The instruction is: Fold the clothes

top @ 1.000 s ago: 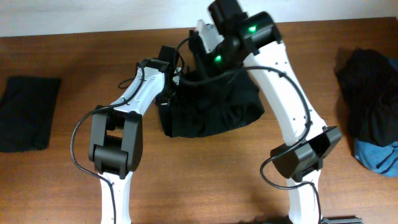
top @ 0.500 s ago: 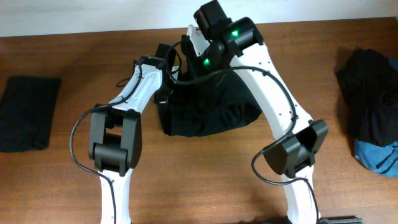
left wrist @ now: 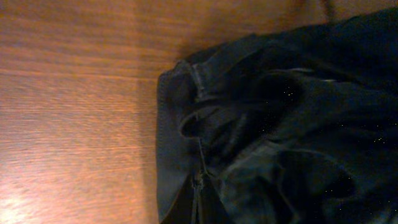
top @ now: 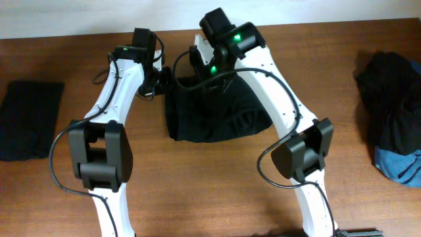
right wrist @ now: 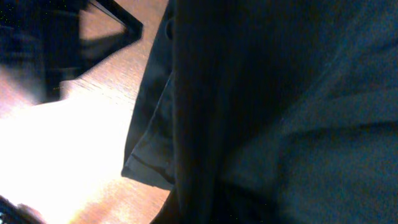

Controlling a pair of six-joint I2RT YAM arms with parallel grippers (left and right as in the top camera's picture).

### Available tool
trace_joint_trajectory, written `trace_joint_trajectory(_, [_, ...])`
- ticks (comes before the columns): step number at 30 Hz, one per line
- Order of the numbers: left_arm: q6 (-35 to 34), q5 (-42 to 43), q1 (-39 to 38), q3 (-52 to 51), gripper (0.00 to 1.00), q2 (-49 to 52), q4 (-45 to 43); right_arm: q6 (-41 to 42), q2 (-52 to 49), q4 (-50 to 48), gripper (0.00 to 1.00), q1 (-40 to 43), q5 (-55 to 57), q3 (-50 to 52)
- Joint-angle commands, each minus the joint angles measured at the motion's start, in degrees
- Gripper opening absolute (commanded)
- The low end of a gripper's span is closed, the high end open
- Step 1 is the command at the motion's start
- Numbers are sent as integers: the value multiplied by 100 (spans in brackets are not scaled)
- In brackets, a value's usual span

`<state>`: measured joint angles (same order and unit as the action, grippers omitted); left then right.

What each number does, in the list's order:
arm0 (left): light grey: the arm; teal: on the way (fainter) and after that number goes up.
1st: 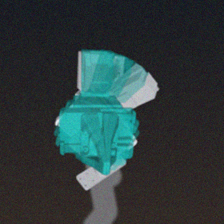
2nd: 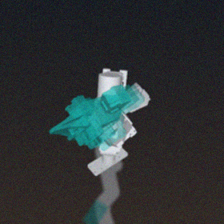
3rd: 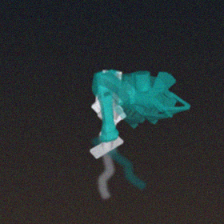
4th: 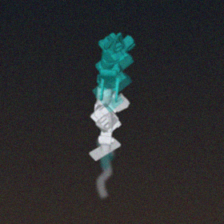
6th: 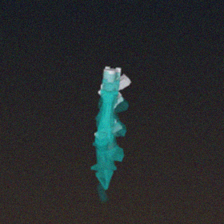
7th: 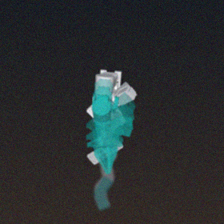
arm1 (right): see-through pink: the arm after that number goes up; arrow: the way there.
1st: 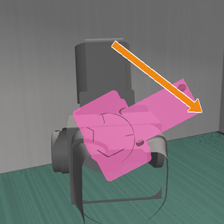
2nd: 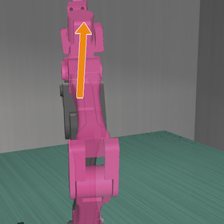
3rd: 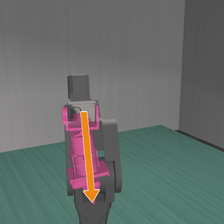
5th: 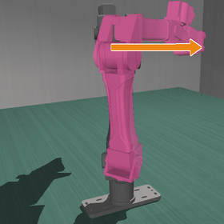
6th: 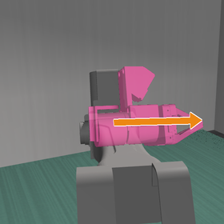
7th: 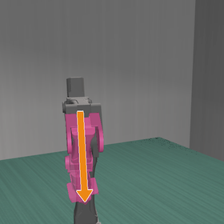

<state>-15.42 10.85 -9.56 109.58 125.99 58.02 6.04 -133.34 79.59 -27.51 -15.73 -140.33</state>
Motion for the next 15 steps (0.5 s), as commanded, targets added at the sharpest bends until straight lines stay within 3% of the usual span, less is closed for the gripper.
trace_joint_trajectory(1, [136, -107, -50, 120, 0, -282, 59, 50, -225, -37, 4, -192, -13, 31])
trace_joint_trajectory(10, [160, -170, -35, 120, 0, -297, 127, 50, -656, -166, 4, -470, -9, 33])
trace_joint_trajectory(13, [160, -278, 44, 122, 0, -315, 173, 94, -732, -190, 35, -479, -15, 44])
trace_joint_trajectory(15, [160, -306, 120, 122, 0, -326, 221, 94, -754, -192, 73, -479, -35, 44])
